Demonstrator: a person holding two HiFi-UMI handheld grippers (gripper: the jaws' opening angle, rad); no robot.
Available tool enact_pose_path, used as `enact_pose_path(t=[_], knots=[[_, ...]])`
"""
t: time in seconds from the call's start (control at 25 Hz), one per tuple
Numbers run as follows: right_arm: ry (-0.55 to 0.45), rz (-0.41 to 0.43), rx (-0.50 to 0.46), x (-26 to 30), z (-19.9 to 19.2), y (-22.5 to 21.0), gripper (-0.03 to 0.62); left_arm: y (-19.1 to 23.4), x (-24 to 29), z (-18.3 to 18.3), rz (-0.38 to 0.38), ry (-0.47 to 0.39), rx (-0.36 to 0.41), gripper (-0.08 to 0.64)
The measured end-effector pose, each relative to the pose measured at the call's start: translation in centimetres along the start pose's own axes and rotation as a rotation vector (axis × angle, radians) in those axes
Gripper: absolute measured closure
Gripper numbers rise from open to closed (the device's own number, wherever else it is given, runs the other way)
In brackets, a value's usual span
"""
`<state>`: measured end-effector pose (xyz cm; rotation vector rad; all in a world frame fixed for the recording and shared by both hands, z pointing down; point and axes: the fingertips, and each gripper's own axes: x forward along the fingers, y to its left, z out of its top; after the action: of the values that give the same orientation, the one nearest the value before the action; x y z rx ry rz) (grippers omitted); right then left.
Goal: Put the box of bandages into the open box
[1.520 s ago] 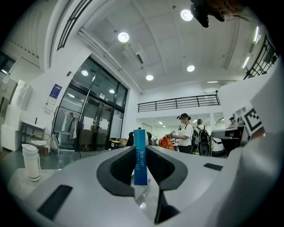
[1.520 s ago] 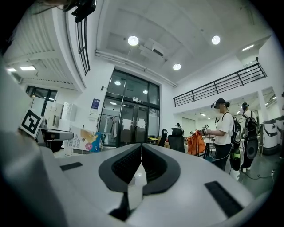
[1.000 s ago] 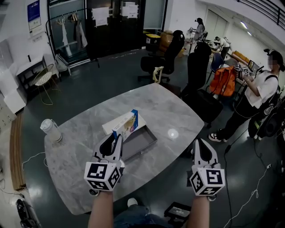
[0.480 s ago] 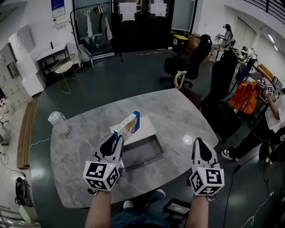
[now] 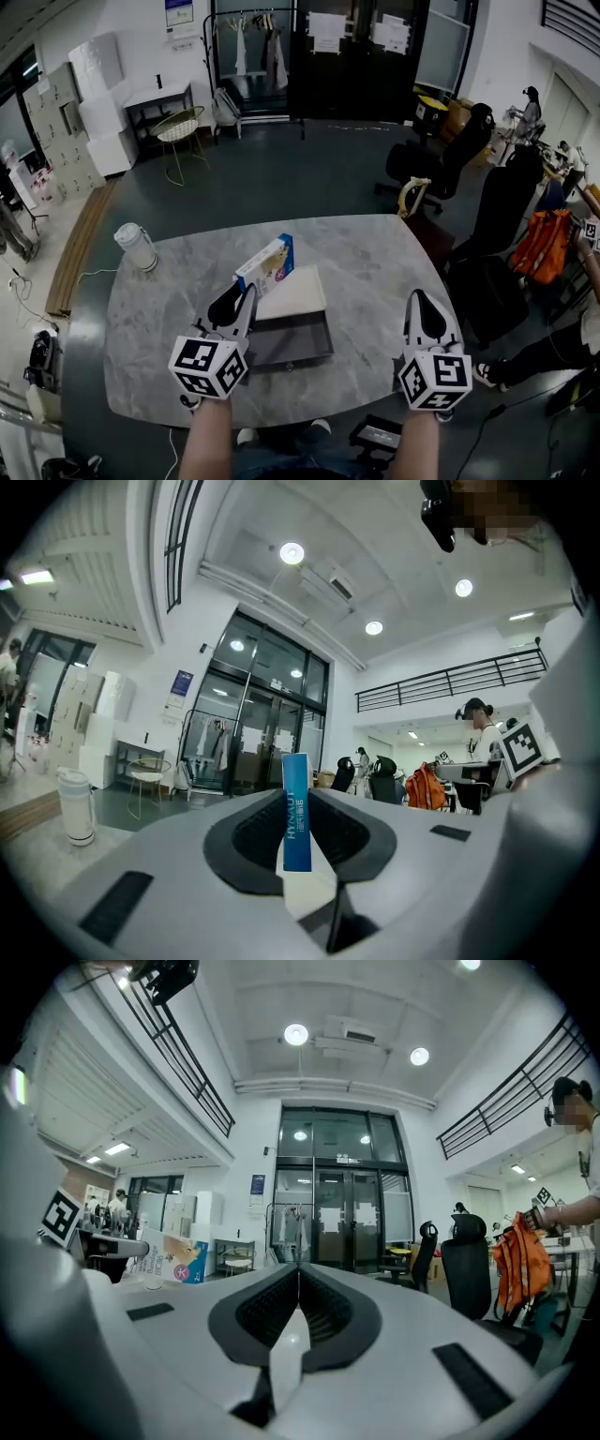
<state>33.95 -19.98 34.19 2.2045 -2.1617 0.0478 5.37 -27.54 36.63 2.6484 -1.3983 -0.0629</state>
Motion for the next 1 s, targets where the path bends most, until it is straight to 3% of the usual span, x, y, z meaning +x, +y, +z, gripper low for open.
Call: enact_pose_path(t=[0.44,0.64,1.0], knots=[[0.047,0.184,-0.003,3.9,-1.9,-2.3,0.566,-2.1,-0.3,-2.8,0.154,0.014,-0.098,0.477],[0.101,0.224,0.020,3.9,-4.3,-2.7,0.568,-3.0,-0.8,-5.1,0.178,0.066,-0.142,0.477],[0.236,0.249,0.061,2.2,-10.3,-2.8,0.568,-5.2,-1.8,-11.2,0.175,0.233,-0.191,0.477]])
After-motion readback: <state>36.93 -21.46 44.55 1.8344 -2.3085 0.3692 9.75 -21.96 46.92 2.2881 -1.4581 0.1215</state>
